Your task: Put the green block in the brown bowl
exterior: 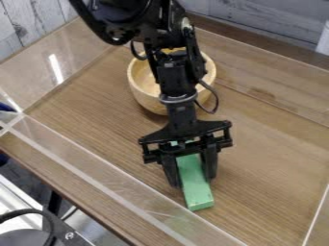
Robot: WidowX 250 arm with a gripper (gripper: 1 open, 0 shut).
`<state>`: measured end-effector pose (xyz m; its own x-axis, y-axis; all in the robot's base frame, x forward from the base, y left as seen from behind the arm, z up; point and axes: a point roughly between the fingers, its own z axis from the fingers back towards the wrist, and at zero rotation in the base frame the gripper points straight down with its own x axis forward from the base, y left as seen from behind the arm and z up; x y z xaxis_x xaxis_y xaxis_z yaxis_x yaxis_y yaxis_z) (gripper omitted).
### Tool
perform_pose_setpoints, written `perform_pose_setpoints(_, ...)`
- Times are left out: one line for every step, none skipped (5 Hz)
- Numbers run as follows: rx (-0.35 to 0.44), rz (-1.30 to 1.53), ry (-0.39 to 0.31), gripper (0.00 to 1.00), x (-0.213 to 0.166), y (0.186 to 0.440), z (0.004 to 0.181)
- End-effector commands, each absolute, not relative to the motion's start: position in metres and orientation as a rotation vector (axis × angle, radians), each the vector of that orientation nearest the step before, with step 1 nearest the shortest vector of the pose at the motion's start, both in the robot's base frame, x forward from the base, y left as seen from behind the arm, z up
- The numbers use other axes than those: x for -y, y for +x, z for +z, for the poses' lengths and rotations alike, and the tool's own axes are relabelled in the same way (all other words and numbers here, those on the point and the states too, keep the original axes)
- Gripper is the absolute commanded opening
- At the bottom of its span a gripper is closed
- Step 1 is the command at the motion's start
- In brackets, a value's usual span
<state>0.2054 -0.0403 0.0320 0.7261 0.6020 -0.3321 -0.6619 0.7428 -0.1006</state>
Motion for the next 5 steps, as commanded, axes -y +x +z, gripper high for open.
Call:
perform_pose_setpoints(-0.225,0.682,-0.228,0.00,0.045,0.215,0.048)
perform_pose_setpoints(-0.225,0.650,-0.226,0.00,0.049,0.208,0.050)
perform_pose_setpoints(-0.223,0.620,-0.225,0.00,0.052,0.200,0.053)
perform_pose_setpoints(-0.214,0.572,-0.217,0.00,0.050,0.197,0.065)
perform_pose_setpoints(-0.199,0.514,-0.214,0.00,0.048,0.195,0.082)
